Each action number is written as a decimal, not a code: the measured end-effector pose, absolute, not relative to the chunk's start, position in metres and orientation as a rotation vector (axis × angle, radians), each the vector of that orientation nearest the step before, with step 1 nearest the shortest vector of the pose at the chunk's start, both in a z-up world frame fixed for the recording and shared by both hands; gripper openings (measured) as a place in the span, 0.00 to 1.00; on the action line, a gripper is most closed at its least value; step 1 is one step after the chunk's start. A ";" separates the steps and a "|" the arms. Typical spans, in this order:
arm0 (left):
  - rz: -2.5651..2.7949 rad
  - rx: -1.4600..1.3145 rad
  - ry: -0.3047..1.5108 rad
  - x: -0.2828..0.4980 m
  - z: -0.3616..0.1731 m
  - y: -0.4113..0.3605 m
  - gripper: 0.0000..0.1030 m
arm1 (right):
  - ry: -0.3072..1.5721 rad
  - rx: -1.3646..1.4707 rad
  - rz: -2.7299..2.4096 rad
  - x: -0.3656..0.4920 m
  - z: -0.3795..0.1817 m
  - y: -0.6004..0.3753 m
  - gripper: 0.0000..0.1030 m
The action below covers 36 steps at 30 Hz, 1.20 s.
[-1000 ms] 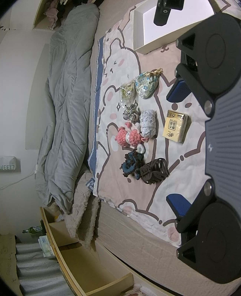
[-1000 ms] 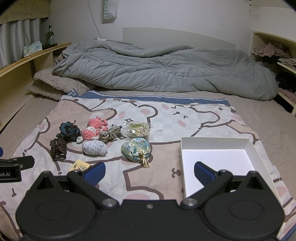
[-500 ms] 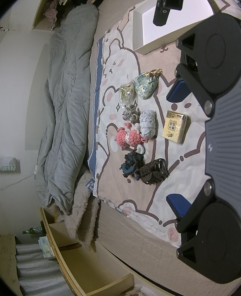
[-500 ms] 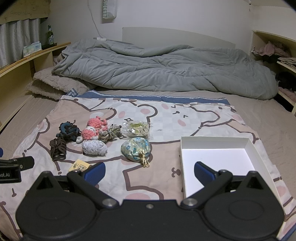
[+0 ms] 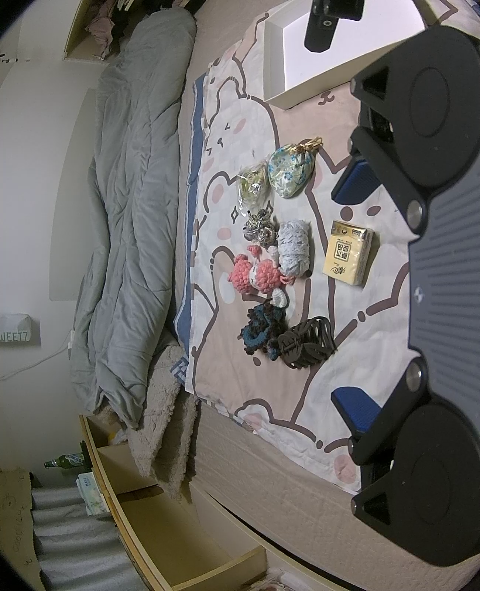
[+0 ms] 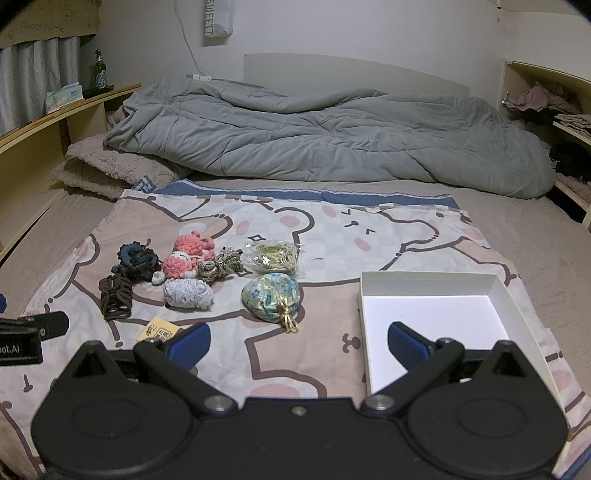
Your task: Organize objects
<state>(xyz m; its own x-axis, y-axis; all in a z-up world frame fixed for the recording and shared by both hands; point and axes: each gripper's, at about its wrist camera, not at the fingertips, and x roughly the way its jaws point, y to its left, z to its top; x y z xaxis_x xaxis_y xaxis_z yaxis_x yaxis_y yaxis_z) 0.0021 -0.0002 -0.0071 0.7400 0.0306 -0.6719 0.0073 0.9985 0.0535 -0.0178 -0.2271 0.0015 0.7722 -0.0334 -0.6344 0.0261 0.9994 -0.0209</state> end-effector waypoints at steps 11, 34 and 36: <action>0.012 0.054 0.738 0.002 -0.007 0.000 1.00 | 0.689 -0.011 -0.032 -0.018 0.001 -0.227 1.00; 0.045 0.043 0.665 0.007 0.009 0.006 1.00 | 0.624 -0.002 -0.003 -0.021 0.013 -0.230 1.00; 0.041 0.022 0.656 0.013 0.015 0.009 1.00 | 0.597 0.000 0.004 -0.018 0.019 -0.230 1.00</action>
<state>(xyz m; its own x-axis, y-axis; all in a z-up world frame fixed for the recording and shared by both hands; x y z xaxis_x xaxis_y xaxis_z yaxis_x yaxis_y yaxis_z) 0.0134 0.0095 0.0150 0.7915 0.0453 -0.6095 -0.0316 0.9990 0.0331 -0.0181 -0.2302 0.0195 0.8268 0.0040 -0.5624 -0.0038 1.0000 0.0015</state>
